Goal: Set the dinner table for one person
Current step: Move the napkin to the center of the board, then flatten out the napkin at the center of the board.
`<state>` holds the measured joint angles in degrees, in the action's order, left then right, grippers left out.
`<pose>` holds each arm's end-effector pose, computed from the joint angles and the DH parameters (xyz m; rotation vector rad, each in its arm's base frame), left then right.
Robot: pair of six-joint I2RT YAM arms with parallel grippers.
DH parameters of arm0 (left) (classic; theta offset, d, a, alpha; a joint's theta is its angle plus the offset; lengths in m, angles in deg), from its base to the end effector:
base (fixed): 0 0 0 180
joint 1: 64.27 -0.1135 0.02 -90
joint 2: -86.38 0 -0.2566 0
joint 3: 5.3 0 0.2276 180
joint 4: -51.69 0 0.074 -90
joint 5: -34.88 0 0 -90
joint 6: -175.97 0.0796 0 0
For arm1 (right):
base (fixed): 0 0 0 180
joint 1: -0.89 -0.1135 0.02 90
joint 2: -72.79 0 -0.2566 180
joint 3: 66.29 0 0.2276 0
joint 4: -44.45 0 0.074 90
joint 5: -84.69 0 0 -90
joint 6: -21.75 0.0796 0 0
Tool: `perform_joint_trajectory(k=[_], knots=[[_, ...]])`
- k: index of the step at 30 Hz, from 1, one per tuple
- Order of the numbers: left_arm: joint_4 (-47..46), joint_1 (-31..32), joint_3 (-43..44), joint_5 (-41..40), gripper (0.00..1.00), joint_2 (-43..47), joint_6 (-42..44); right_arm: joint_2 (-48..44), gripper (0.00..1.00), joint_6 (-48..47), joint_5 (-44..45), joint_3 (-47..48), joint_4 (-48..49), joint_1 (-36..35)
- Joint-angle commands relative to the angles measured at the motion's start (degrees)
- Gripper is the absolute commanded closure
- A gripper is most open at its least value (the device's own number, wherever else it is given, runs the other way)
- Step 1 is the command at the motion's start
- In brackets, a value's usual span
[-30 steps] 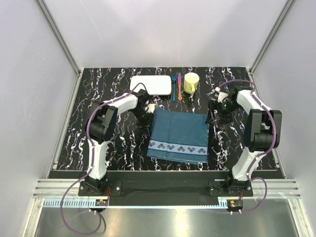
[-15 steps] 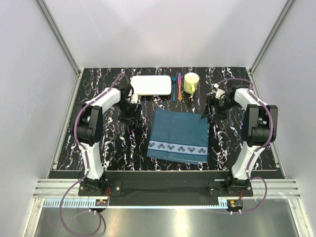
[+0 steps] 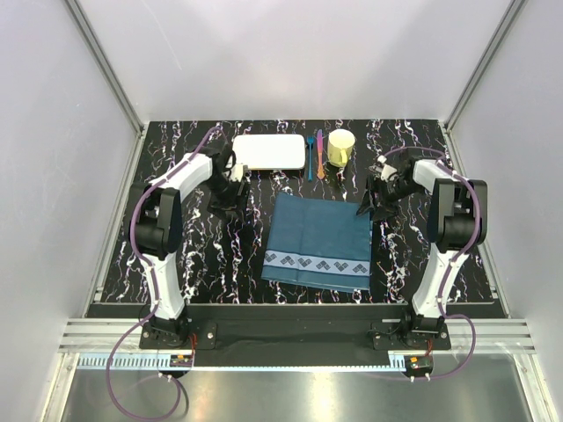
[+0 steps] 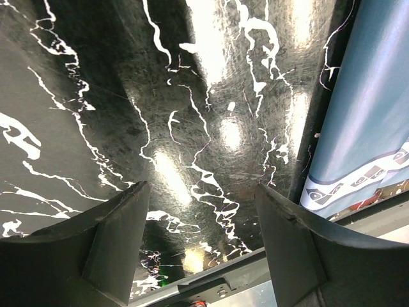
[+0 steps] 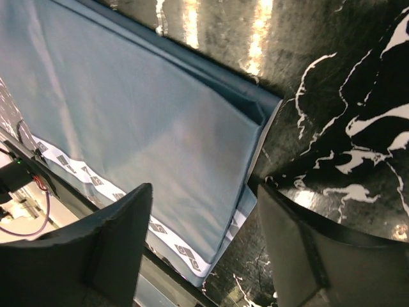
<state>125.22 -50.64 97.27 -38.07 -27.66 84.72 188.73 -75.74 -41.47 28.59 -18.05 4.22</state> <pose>0.3450 -0.1077 0.1531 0.3496 3.0382 -0.4718 0.3623 0.0260 0.1251 -0.1549 2.8311 0.9063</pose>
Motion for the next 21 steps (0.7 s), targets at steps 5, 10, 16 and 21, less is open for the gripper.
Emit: perform_joint_trajectory(k=[5,10,16,21], knots=[[0.74,-0.79,1.66,-0.98,0.27,3.21,2.22,2.01,0.37,0.37,-2.33,1.53,1.34,-0.34],[0.74,-0.88,1.83,-0.45,0.27,2.60,2.05,2.01,0.49,0.37,-2.33,1.79,1.26,-0.34],[0.74,-0.88,2.27,0.43,0.27,2.07,1.78,1.39,0.39,0.19,-0.49,2.15,1.17,-0.34],[0.65,-0.88,2.28,0.69,0.27,1.98,1.70,2.01,0.36,-0.42,1.88,2.67,1.87,-0.34]])
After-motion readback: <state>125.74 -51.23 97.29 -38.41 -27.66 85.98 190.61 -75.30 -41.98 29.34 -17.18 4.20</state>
